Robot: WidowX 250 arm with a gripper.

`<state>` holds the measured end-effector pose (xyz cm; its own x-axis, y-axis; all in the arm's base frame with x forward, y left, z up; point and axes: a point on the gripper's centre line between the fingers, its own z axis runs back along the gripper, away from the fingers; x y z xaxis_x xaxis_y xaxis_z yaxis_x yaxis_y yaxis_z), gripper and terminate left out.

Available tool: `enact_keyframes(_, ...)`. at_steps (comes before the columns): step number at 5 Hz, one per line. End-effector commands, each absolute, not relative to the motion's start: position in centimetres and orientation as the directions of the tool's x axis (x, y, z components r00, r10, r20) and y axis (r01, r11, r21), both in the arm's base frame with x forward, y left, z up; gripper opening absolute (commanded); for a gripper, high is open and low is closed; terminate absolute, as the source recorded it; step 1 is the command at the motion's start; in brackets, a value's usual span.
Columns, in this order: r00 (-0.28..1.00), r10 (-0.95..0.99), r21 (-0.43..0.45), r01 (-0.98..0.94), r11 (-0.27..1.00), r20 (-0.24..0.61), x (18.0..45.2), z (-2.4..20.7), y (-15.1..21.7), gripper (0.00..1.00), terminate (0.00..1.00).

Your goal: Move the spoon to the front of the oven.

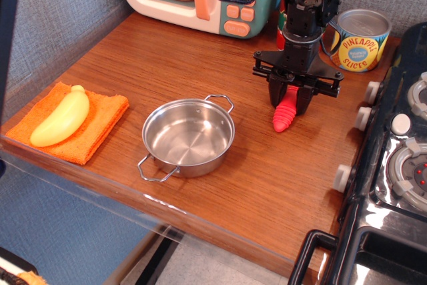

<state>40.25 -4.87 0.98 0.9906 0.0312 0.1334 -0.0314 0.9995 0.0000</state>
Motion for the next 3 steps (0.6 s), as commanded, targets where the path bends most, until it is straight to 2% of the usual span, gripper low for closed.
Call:
enact_keyframes(1,0.929,-0.207,0.048,0.203,0.978,0.305,42.4,6.9,-8.4,0.0,0.0)
enact_keyframes(2,0.864,-0.189,0.05,0.188,0.981,0.466,42.9,12.2,-8.8,0.0,0.0)
enact_keyframes(3,0.878,-0.099,0.021,0.101,0.995,0.468,42.6,14.2,-4.3,0.0,0.0)
